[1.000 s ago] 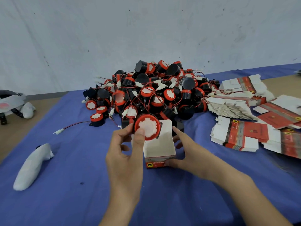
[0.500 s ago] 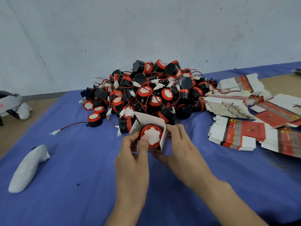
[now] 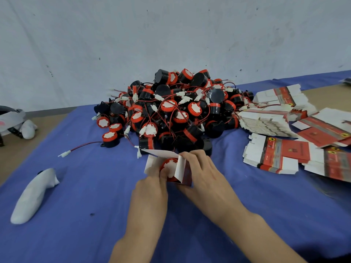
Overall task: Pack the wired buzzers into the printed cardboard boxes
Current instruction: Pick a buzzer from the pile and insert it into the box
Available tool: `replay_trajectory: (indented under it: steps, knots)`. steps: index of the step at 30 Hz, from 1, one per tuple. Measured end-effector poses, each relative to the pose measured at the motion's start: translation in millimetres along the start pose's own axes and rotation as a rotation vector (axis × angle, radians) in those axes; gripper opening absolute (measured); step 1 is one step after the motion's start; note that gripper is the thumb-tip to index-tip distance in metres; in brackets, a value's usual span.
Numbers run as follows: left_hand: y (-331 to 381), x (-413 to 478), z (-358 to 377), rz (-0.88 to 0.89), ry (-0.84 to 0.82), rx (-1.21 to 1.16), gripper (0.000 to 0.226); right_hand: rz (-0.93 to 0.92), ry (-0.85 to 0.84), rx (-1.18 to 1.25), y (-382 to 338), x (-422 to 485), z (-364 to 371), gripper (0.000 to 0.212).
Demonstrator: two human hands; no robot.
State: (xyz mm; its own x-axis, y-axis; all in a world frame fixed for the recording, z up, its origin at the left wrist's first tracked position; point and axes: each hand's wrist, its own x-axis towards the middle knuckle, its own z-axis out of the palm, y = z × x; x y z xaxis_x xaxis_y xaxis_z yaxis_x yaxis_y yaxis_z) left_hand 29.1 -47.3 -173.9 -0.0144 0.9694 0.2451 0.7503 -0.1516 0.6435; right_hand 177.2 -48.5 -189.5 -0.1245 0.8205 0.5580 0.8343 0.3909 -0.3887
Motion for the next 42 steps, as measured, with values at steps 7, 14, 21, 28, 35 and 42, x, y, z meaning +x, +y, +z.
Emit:
replay_trajectory:
  steps: [7, 14, 21, 28, 35, 42]
  knots:
    - [1.7, 12.3, -2.9, -0.042, -0.041, 0.191, 0.023, 0.026, -0.023, 0.140, 2.6, 1.7, 5.9, 0.058]
    - [2.7, 17.5, -3.7, 0.121, -0.005, 0.366, 0.026, 0.176, -0.110, 0.296, 4.2, 4.7, -1.6, 0.057]
    - [2.6, 13.5, -2.6, 0.140, 0.023, 0.496, 0.021, 0.243, -0.258, 0.354, 12.9, 5.4, -11.2, 0.068]
    - [11.0, 12.3, -0.7, 0.087, -0.054, 0.691, 0.009, -0.132, 0.224, -0.064, -20.3, -1.2, -20.2, 0.060]
    - [12.2, 8.3, -1.6, 0.110, -0.034, 0.592, 0.015, -0.102, 0.054, -0.407, -28.6, -16.9, -1.2, 0.058]
    - [4.9, -0.6, 0.1, 0.256, 0.010, 0.510, 0.022, -0.097, -0.016, -0.558, -22.6, -10.9, 7.9, 0.054]
